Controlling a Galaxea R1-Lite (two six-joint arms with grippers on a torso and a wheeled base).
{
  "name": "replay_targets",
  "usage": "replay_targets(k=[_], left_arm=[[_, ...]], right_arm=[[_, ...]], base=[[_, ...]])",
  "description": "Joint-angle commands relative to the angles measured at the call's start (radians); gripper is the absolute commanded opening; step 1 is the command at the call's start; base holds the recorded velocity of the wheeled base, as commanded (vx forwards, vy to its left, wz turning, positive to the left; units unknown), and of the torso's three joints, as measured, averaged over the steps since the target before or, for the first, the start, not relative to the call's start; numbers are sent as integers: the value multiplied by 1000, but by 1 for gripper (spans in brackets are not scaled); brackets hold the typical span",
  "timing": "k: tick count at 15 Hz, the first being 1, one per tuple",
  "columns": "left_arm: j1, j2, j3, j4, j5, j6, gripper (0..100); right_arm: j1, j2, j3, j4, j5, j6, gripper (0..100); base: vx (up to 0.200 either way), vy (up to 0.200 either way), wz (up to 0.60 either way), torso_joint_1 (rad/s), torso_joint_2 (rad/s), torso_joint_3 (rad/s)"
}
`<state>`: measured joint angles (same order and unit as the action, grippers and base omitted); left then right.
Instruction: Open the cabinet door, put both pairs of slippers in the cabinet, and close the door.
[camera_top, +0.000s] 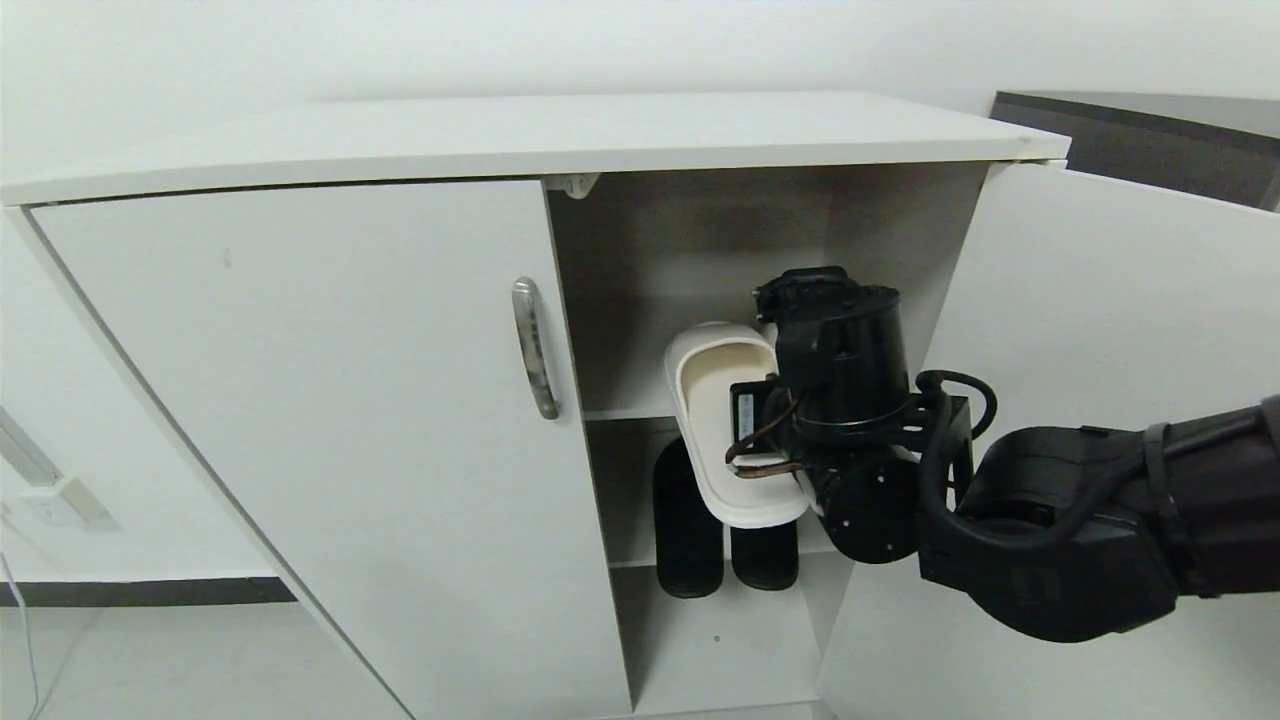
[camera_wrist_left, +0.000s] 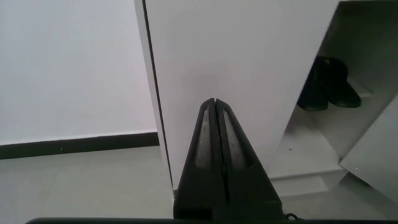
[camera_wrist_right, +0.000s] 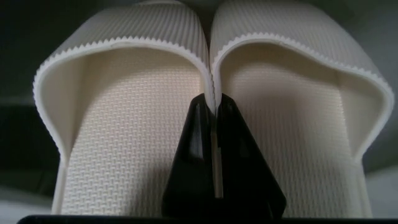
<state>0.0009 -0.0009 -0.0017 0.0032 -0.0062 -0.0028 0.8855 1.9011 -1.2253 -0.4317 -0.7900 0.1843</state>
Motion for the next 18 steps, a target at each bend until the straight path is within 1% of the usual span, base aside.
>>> replay_targets(k=[1, 5, 7, 12, 16, 18], left_arm=[[1, 1, 0, 0, 0, 0, 0], [1, 1, 0, 0, 0, 0, 0], [1, 1, 0, 0, 0, 0, 0], [1, 1, 0, 0, 0, 0, 0], [1, 1, 0, 0, 0, 0, 0], [1, 1, 0, 0, 0, 0, 0]], right_arm=[[1, 0, 7, 2, 2, 3, 0], [-5, 15, 0, 7, 6, 3, 0], [-23, 39, -36, 18, 17, -2, 0], [-77, 133, -183, 83, 54, -2, 0], [-114, 197, -318, 119, 63, -2, 0], [-122, 210, -372, 171, 78, 0, 0]], base=[[0, 0, 0, 0, 0, 0], [0, 0, 0, 0, 0, 0], [0, 0, 0, 0, 0, 0], [0, 0, 0, 0, 0, 0], [0, 0, 0, 0, 0, 0], [0, 0, 0, 0, 0, 0]])
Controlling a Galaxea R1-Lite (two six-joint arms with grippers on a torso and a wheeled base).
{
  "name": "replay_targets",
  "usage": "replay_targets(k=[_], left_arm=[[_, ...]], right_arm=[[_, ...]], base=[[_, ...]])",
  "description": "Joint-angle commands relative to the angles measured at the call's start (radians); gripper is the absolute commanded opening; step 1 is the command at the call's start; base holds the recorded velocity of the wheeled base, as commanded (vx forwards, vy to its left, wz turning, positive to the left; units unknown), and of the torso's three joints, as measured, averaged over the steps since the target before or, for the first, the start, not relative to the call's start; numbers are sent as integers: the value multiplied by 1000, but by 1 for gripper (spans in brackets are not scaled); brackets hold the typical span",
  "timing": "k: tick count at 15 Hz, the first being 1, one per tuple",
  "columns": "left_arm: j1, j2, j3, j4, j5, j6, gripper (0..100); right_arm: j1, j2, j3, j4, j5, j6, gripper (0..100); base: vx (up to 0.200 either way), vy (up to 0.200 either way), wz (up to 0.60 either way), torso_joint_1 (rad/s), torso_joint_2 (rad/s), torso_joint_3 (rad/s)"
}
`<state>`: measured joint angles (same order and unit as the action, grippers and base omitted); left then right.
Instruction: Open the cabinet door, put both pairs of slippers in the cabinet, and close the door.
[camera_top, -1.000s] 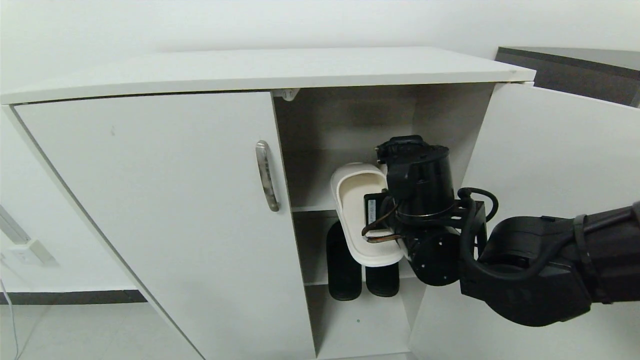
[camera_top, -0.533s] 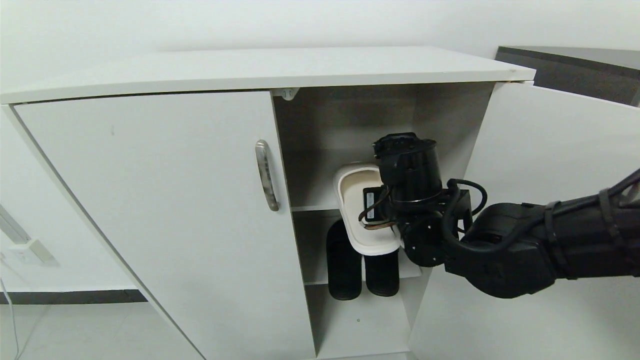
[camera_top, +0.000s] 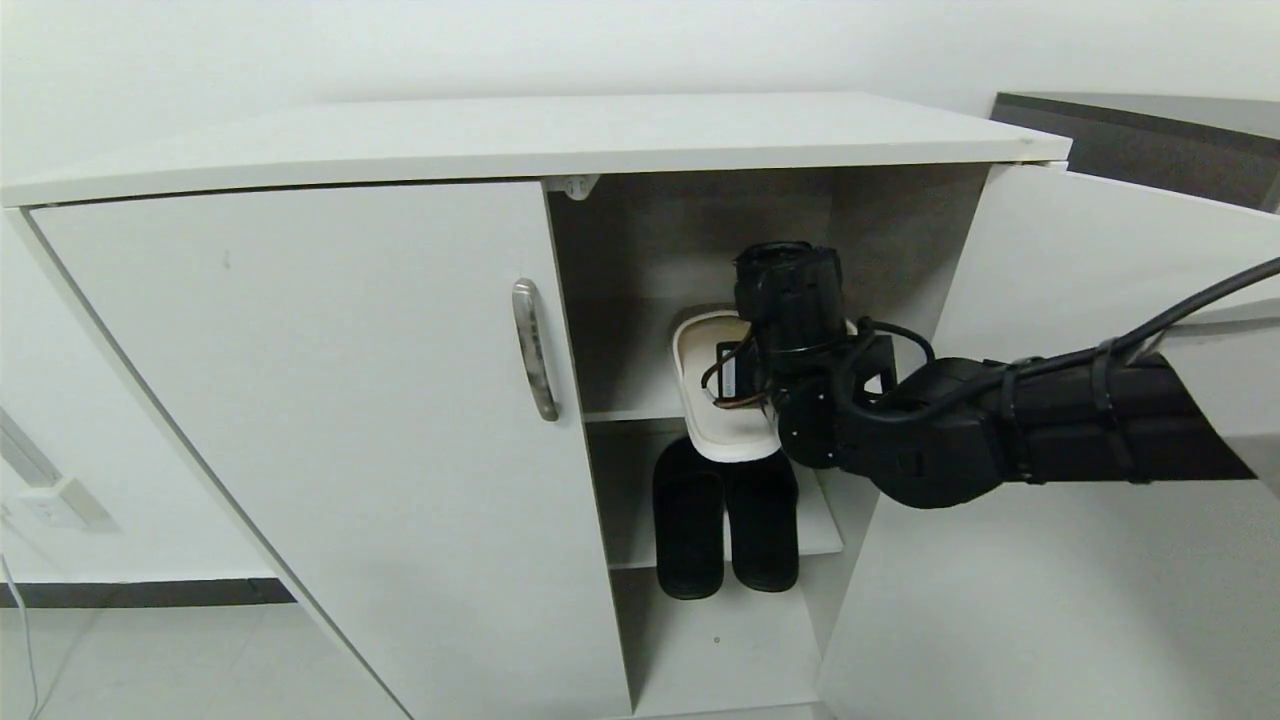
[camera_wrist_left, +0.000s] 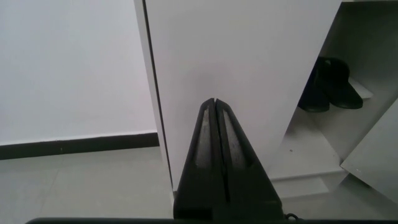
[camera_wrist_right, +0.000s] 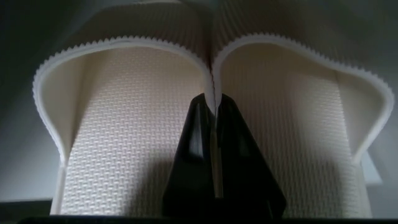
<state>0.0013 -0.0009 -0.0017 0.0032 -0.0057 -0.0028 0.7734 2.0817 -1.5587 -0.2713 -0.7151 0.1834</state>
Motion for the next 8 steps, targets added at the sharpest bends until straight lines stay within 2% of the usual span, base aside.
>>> replay_targets(k=[1, 8], left_arm=[[0, 1, 0, 0, 0, 0, 0], [0, 1, 0, 0, 0, 1, 0]], right_arm=[[-17, 47, -67, 21, 6, 1, 0], [-48, 109, -187, 17, 5, -4, 0]], base=[[0, 0, 0, 0, 0, 0], [0, 0, 0, 0, 0, 0]])
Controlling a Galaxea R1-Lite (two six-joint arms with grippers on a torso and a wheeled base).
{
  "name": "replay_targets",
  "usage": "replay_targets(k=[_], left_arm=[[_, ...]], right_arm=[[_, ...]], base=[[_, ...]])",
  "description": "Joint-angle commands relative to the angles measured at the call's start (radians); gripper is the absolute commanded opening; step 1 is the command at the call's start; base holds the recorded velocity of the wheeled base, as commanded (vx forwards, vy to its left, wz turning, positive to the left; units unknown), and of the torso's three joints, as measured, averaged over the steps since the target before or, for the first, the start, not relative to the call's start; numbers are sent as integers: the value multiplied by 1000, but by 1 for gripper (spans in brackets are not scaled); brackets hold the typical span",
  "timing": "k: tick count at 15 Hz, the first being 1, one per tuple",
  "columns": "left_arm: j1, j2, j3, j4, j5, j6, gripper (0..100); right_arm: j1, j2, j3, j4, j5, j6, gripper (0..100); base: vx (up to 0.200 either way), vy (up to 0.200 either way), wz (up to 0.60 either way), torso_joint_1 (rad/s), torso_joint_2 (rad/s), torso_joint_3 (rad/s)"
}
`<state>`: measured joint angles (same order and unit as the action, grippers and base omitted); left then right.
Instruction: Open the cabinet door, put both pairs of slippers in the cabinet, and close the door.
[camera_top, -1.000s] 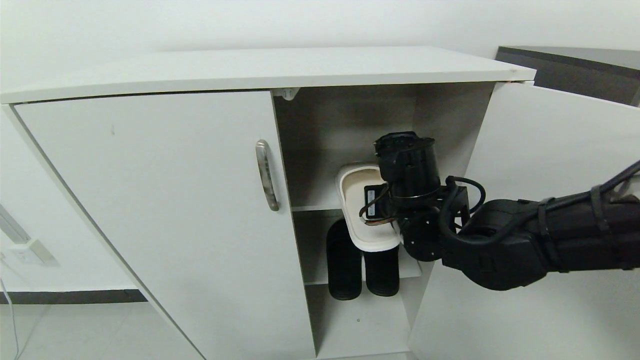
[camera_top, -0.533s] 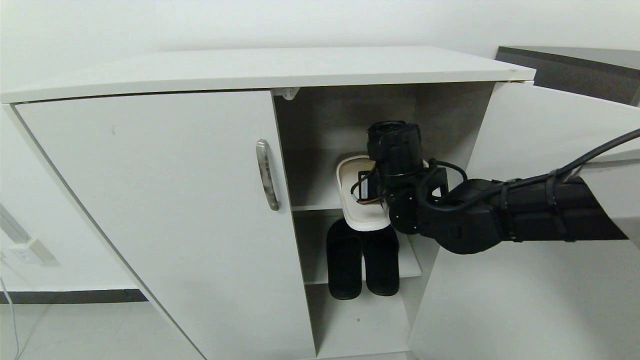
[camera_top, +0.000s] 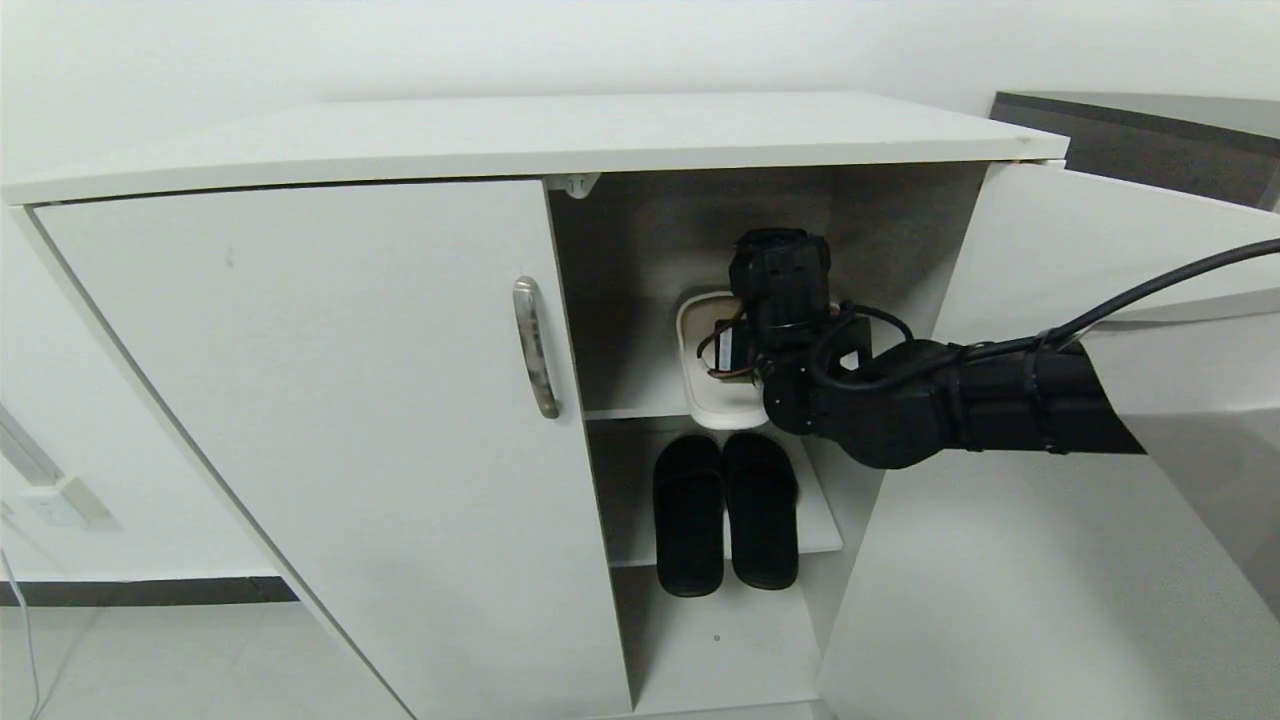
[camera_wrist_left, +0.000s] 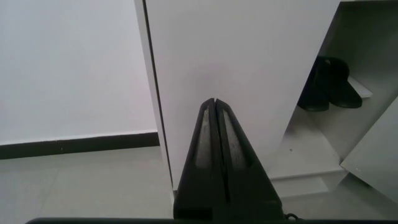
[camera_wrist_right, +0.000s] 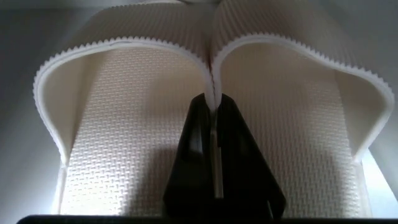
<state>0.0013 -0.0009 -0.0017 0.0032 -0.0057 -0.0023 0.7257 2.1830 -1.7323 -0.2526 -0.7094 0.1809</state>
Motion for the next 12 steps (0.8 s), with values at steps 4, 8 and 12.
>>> replay_targets(k=[4, 8, 12], left_arm=[[0, 1, 0, 0, 0, -1, 0], [0, 1, 2, 0, 0, -1, 0], [0, 1, 0, 0, 0, -1, 0]], right_arm=[[-3, 29, -29, -8, 2, -4, 0], [-3, 34, -29, -7, 2, -3, 100], [15, -46, 73, -7, 2, -3, 100]], base=[[0, 0, 0, 0, 0, 0], [0, 0, 0, 0, 0, 0], [0, 0, 0, 0, 0, 0]])
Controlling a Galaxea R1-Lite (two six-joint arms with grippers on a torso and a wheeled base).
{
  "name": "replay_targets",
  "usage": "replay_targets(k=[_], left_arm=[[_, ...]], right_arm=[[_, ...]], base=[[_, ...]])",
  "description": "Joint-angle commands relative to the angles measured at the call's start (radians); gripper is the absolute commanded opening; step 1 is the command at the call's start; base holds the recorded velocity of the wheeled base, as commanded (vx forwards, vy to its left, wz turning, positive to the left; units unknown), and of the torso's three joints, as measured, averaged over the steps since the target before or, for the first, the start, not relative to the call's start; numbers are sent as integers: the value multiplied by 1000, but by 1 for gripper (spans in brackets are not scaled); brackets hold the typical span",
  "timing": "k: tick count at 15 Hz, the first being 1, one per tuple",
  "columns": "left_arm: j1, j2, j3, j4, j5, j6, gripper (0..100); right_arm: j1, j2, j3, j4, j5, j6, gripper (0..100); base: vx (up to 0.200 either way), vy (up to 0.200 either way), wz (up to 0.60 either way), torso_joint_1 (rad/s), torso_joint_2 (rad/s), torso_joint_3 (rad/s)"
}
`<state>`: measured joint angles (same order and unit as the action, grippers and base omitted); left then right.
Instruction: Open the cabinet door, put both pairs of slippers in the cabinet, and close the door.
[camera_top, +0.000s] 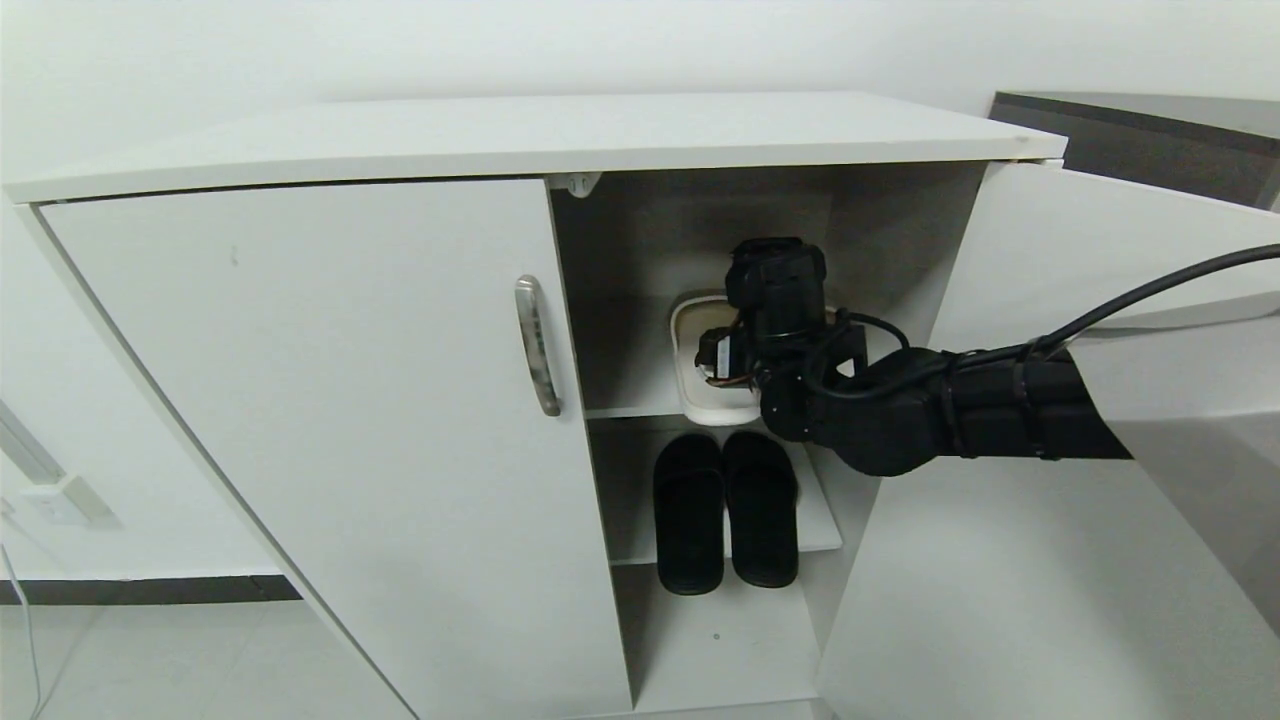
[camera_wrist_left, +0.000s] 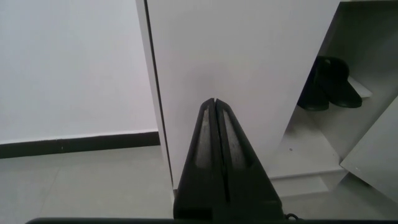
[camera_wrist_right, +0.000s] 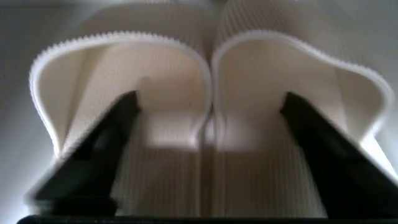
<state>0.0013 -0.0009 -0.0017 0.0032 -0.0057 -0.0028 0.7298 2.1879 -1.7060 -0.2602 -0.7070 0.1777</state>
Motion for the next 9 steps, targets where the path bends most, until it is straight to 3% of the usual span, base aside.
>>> replay_targets(k=[1, 9], left_arm=[[0, 1, 0, 0, 0, 0, 0], [0, 1, 0, 0, 0, -3, 0]], right_arm=[[11, -51, 46, 1, 0, 0, 100], [154, -395, 457, -1, 0, 34, 100]], base=[[0, 0, 0, 0, 0, 0], [0, 0, 0, 0, 0, 0]])
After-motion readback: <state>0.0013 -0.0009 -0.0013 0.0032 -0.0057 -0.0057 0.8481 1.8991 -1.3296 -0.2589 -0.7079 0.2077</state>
